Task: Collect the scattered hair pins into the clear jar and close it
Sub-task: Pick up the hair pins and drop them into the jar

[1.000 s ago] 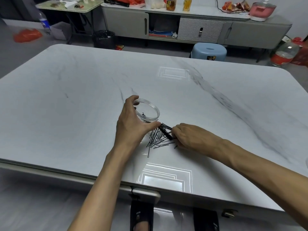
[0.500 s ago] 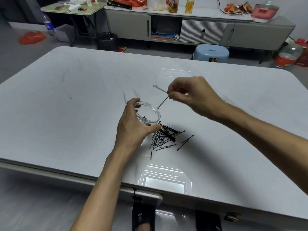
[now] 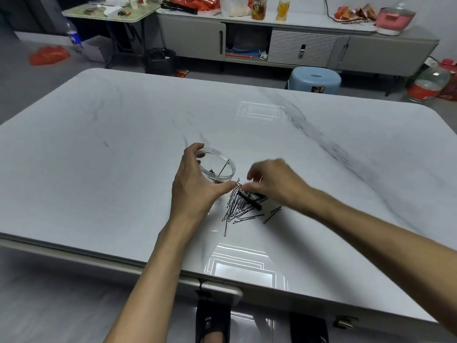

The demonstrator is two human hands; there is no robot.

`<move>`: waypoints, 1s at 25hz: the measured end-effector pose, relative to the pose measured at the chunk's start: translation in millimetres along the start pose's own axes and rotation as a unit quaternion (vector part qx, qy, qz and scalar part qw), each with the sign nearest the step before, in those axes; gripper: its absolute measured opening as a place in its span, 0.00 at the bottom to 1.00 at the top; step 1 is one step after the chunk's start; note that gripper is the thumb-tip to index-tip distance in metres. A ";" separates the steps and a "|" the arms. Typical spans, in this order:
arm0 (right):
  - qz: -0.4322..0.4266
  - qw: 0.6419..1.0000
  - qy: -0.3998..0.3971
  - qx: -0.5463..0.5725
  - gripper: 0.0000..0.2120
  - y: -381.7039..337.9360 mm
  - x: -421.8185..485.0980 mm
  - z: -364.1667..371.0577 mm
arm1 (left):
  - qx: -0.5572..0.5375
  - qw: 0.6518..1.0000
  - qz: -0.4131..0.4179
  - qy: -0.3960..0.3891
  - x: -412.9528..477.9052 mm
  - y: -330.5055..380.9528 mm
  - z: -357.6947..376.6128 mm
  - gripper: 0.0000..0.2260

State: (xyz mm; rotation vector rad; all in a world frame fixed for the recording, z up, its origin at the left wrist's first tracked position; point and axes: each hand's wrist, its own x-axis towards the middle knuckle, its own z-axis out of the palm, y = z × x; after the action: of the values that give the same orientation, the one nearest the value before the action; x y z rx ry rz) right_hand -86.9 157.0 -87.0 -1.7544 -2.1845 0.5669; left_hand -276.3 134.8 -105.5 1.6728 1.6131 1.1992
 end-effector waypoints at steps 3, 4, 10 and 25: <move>0.049 0.994 -0.054 -0.079 0.09 3.2 -13.1 28.6 | -0.002 1.000 0.000 -0.001 -1.0 0.8 0.4 0.42; 0.054 0.994 -0.045 -0.082 0.07 4.3 -13.5 32.3 | -0.002 1.000 0.000 -0.002 -0.9 0.5 0.5 0.42; 0.045 0.987 -0.086 -0.130 0.07 9.2 -7.7 35.4 | 0.001 1.000 0.000 -0.008 0.3 0.4 1.2 0.42; -0.033 0.993 -0.015 -0.111 0.07 12.9 -15.9 25.9 | 0.004 1.000 0.000 -0.007 -0.9 0.0 0.6 0.42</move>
State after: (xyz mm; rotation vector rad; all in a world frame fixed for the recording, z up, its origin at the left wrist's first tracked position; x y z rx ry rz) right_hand -84.0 140.6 -115.5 -1.7803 -2.3966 0.3487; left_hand -275.7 134.1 -105.9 1.6814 1.6116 1.1807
